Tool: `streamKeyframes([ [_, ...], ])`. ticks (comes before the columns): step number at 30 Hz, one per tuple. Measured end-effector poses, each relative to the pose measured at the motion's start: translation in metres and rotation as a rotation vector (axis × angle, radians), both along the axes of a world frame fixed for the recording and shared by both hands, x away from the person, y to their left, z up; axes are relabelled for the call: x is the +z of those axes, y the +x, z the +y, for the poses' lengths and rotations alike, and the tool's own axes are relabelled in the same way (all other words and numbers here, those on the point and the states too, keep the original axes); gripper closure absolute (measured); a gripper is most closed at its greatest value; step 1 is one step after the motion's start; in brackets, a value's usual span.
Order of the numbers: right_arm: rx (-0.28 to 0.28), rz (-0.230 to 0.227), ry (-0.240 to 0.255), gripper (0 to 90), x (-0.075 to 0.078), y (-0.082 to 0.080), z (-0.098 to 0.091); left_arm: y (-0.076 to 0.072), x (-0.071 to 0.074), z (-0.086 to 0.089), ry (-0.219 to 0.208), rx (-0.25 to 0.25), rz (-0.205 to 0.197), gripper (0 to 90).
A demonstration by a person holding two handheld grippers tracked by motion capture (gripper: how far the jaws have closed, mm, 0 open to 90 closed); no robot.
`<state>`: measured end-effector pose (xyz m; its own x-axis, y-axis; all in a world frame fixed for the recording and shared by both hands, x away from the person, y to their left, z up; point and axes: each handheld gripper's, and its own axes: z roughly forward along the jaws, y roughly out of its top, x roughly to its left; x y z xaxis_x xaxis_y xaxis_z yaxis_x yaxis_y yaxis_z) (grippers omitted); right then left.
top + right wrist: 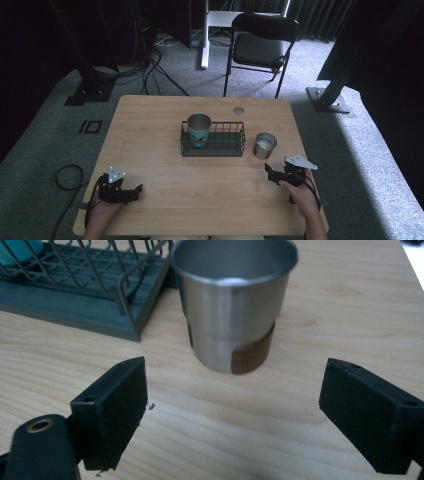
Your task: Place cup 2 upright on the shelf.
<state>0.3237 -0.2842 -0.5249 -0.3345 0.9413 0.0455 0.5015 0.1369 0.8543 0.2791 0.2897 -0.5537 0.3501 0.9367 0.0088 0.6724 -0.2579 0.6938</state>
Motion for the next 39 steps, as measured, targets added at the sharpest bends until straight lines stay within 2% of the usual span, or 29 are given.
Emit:
streamKeyframes([
  [7, 0.007, -0.030, 0.008, 11.7, 0.003, 0.008, 0.003, 0.000, 0.000, 0.000, 0.000, 0.000, 0.000, 3.6],
  [16, -0.004, -0.029, 0.035, 11.6, 0.006, 0.021, 0.005, 0.000, 0.000, 0.000, -0.002, 0.001, -0.001, 3.6],
  [29, 0.000, -0.080, 0.031, 11.6, 0.014, 0.040, 0.010, 0.000, 0.000, 0.000, 0.000, 0.001, -0.001, 3.6],
  [35, 0.008, -0.083, 0.013, 11.6, 0.015, 0.048, 0.015, 0.000, 0.000, 0.000, -0.001, 0.001, -0.001, 3.6],
  [39, 0.010, -0.081, 0.018, 11.6, 0.014, 0.051, 0.017, 0.000, 0.000, 0.000, -0.001, 0.001, -0.001, 3.6],
])
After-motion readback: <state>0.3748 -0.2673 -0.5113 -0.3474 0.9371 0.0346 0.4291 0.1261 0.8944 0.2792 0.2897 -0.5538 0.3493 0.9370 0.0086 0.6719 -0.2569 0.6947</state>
